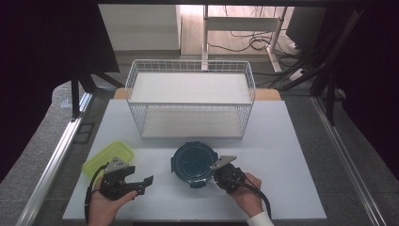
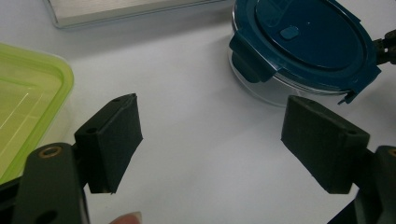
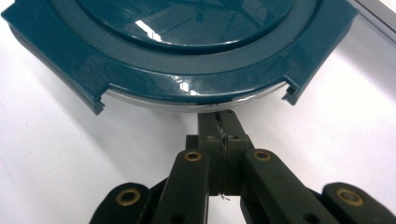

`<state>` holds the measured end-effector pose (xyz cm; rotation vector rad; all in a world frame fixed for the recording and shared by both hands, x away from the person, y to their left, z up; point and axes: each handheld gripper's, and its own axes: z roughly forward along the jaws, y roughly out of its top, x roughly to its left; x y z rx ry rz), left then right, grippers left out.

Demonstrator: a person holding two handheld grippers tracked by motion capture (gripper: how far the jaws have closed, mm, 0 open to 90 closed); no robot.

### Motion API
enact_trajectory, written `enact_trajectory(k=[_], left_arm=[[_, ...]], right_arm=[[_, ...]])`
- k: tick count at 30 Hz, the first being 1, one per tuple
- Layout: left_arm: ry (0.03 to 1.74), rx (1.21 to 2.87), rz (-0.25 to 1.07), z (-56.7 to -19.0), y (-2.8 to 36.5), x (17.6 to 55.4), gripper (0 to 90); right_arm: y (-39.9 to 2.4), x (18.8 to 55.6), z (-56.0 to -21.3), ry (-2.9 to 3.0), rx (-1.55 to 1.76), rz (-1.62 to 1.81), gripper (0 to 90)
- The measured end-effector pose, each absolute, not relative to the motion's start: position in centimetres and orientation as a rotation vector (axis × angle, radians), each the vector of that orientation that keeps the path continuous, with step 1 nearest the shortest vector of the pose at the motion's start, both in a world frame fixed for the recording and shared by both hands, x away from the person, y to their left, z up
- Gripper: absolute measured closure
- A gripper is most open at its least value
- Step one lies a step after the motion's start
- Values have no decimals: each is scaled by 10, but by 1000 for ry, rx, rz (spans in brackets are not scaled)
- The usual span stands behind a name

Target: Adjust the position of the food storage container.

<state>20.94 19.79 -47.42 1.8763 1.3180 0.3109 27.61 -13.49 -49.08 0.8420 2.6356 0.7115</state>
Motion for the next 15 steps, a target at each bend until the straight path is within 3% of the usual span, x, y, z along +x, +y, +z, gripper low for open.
enact_trajectory(k=[15], left_arm=[[1326, 1845, 329, -473, 203, 208, 194]], right_arm=[[-147, 272, -482, 2631, 863, 822, 891]])
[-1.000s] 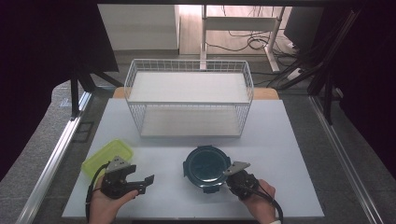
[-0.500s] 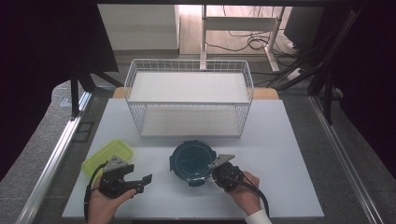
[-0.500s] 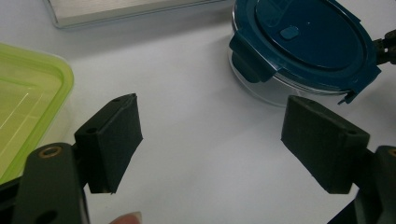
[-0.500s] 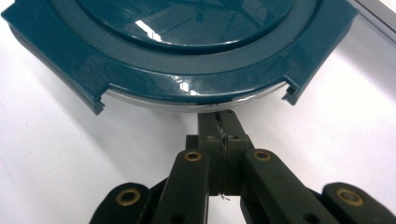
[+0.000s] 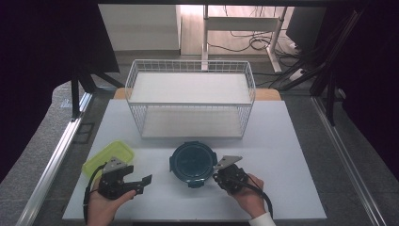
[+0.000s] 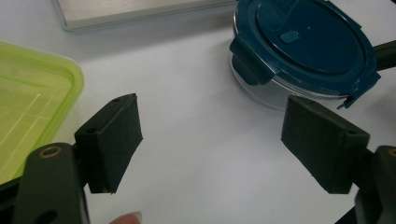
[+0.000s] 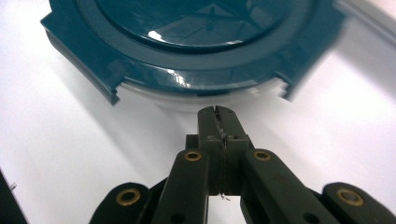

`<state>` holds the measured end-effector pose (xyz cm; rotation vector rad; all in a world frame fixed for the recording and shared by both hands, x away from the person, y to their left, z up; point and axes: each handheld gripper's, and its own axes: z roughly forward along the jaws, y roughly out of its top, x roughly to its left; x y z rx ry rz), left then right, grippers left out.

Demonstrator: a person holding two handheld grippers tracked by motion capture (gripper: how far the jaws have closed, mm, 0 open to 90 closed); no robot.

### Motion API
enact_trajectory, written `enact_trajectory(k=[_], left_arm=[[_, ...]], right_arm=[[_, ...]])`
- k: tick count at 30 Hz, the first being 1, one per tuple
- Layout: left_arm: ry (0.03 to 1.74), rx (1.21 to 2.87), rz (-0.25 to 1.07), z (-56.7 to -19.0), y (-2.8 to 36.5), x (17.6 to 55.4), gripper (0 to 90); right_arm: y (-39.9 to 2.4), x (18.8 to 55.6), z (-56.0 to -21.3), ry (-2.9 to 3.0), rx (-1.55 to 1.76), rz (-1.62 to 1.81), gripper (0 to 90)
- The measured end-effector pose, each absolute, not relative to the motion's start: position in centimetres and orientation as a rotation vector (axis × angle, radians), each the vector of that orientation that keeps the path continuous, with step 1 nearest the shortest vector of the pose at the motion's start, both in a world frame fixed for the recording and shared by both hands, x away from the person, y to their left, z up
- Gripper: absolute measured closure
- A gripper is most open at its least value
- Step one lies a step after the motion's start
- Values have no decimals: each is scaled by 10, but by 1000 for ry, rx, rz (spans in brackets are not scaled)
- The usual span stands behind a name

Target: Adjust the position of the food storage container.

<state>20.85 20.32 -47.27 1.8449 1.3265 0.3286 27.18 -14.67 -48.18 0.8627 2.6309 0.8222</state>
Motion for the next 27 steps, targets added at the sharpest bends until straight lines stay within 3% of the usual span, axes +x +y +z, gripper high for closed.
enact_trajectory(k=[14, 15, 18, 19, 22, 27], left_arm=[[1344, 1803, 328, -469, 215, 208, 208], [1347, 1804, 346, -469, 215, 207, 208], [1341, 1807, 376, -467, 214, 206, 208], [1336, 1805, 376, -467, 214, 206, 207], [1328, 1804, 361, -467, 212, 206, 204], [1331, 1806, 343, -469, 212, 207, 203]], right_arm=[[-214, 266, -461, 2477, 1153, 1104, 855], [-216, 267, -461, 2474, 1166, 1119, 805], [-217, 267, -461, 2408, 1214, 1157, 422], [-217, 267, -460, 2388, 1236, 1172, 351], [-219, 267, -458, 2377, 1265, 1240, 247], [-220, 268, -460, 2379, 1277, 1220, 220]])
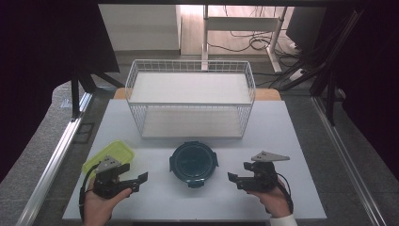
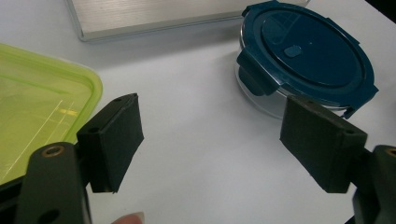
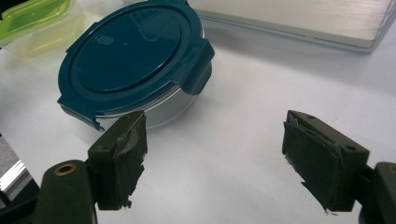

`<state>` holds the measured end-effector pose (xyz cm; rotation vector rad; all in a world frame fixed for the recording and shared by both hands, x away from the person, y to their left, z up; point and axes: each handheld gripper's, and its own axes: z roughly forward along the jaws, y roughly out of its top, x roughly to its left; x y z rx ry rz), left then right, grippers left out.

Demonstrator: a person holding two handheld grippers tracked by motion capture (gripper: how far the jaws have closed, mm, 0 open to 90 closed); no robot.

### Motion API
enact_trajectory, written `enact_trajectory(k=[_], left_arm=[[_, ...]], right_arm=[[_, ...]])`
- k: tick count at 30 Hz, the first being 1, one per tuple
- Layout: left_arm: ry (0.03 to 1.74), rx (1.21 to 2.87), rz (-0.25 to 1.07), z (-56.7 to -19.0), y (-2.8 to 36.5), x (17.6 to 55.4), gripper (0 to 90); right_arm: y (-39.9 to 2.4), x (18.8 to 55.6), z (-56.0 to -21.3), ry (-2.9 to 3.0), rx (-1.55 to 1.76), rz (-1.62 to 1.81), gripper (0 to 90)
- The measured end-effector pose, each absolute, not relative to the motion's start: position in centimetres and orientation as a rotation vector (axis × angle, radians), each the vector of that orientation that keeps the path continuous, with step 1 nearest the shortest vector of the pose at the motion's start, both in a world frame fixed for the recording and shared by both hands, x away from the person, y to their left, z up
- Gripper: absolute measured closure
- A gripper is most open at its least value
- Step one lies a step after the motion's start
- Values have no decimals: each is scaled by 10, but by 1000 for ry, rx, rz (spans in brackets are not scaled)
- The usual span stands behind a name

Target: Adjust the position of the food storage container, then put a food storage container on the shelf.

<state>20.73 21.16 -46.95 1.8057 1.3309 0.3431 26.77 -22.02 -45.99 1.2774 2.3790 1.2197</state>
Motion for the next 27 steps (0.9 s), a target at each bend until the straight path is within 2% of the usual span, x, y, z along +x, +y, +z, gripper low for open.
enact_trajectory(k=[19, 22, 27], left_arm=[[1326, 1776, 276, -468, 199, 219, 178], [1321, 1782, 260, -464, 193, 222, 161], [1306, 1777, 208, -459, 182, 237, 119]], right_arm=[[-223, 281, -460, 2393, 1326, 1344, 216], [-221, 281, -460, 2393, 1331, 1354, 244], [-213, 289, -460, 2415, 1328, 1354, 234]])
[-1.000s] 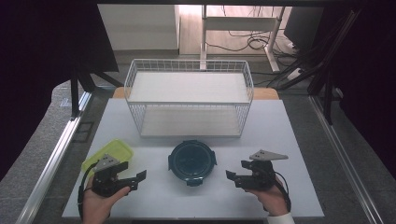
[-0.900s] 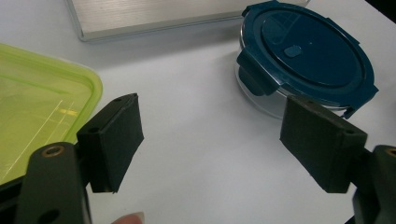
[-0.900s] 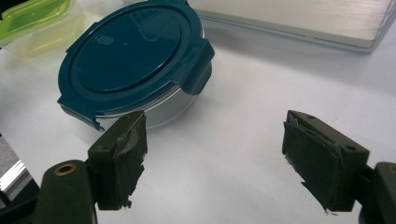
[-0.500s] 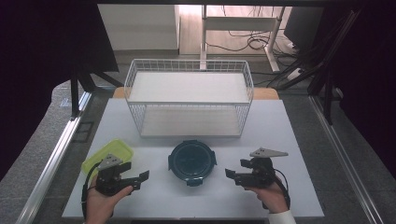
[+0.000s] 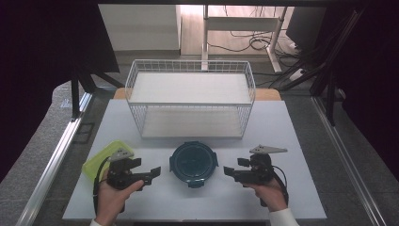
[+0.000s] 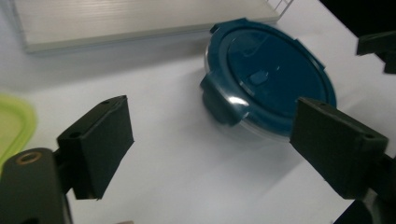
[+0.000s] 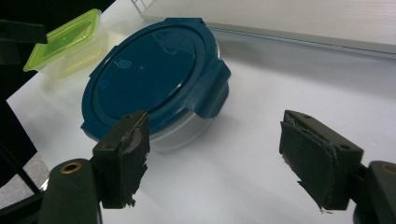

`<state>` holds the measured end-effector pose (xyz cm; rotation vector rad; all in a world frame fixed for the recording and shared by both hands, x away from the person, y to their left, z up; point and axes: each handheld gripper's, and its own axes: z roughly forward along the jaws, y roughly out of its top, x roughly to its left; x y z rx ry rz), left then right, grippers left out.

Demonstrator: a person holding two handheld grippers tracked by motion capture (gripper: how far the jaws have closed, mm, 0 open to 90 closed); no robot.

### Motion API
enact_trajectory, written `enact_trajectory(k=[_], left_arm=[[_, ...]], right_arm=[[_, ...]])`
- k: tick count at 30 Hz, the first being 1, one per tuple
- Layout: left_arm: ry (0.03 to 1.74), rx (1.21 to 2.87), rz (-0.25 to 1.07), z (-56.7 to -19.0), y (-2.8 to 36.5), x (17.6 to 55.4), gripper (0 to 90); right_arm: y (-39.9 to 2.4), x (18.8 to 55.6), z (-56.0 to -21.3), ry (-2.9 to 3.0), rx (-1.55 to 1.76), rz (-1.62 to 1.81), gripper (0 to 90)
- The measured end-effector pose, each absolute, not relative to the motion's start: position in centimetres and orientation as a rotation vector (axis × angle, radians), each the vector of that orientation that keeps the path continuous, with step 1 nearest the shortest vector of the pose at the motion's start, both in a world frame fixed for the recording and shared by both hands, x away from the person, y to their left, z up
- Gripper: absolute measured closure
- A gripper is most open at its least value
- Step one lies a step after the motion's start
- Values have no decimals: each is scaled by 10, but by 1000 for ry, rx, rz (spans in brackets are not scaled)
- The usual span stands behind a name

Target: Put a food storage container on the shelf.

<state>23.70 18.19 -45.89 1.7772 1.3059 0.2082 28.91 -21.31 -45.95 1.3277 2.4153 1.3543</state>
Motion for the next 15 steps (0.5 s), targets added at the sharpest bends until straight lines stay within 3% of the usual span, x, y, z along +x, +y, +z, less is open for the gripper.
enact_trajectory(k=[15], left_arm=[[1306, 1762, 51, -460, 166, 277, 99]], right_arm=[[-174, 328, -462, 2432, 1358, 1431, 203]])
